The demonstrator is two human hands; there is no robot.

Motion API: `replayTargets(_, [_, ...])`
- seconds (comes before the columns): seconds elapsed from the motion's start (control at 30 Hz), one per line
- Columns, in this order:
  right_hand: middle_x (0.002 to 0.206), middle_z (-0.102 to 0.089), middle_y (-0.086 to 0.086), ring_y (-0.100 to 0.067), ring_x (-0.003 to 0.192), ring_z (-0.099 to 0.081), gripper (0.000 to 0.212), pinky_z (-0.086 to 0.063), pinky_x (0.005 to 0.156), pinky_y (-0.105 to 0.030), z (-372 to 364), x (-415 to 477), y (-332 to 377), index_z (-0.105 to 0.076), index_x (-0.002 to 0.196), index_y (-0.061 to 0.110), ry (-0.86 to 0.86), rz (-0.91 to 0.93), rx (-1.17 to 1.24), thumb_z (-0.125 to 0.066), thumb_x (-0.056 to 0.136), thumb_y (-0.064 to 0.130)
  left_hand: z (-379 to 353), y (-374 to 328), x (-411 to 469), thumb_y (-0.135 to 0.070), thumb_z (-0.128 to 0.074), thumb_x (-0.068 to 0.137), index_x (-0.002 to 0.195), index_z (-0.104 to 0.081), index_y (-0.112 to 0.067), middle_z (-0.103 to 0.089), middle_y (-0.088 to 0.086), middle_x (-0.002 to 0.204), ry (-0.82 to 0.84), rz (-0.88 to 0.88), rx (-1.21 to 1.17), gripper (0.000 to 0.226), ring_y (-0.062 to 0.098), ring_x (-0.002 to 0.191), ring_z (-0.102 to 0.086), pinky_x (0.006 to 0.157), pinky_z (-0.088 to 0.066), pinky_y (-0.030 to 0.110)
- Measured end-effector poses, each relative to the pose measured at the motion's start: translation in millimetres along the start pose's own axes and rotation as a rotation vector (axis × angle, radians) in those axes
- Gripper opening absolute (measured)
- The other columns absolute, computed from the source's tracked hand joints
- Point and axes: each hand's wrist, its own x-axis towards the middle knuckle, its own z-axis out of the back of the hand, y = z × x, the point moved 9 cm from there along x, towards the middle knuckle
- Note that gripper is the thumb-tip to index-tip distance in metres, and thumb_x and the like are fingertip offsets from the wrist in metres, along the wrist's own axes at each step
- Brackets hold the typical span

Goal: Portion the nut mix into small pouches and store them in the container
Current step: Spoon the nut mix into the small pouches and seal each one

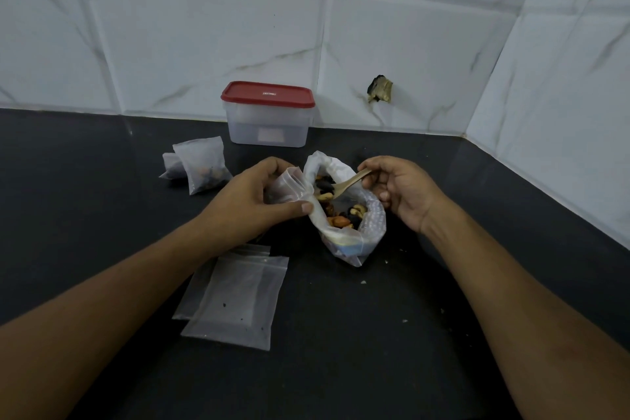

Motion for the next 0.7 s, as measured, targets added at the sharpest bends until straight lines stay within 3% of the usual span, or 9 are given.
replayTargets(0.13, [0.062,-0.061,-0.002,-0.009,0.043,-0.037,0.023,-0.03,0.042,-0.019,-3,-2,0,-0.07,0.085,0.009,0.022,-0.024,-0.037,-0.054,0.099,0.018,0,-1,0,-0.047,-0.08,0.076,0.124,-0.058,-0.033,-0.069,-0.015,0.111,0.005,0.003,0.002,0.055,-0.002,0.097,-0.068,0.081,-0.056,0.021])
replayTargets(0.37, [0.061,-0.058,-0.001,-0.008,0.04,-0.035,0.023,-0.027,0.039,-0.02,4,-2,1,-0.067,0.084,0.01,-0.027,-0.045,0.098,-0.051,0.099,0.017,0,-3,-1,-0.047,-0.079,0.075,0.124,-0.057,-0.033,-0.068,-0.017,0.109,0.006,0.009,0.006,0.056,-0.005,0.097,-0.066,0.076,-0.054,0.016])
replayTargets(0.7, [0.07,-0.066,-0.002,-0.007,0.041,-0.038,0.019,-0.026,0.04,-0.02,-8,-13,31,-0.069,0.092,0.011,0.034,0.098,0.147,-0.055,0.101,0.019,0,-3,-1,-0.06,-0.076,0.067,0.126,-0.058,-0.033,-0.071,-0.012,0.111,0.017,0.012,-0.025,0.067,0.002,0.1,-0.069,0.089,-0.059,0.031])
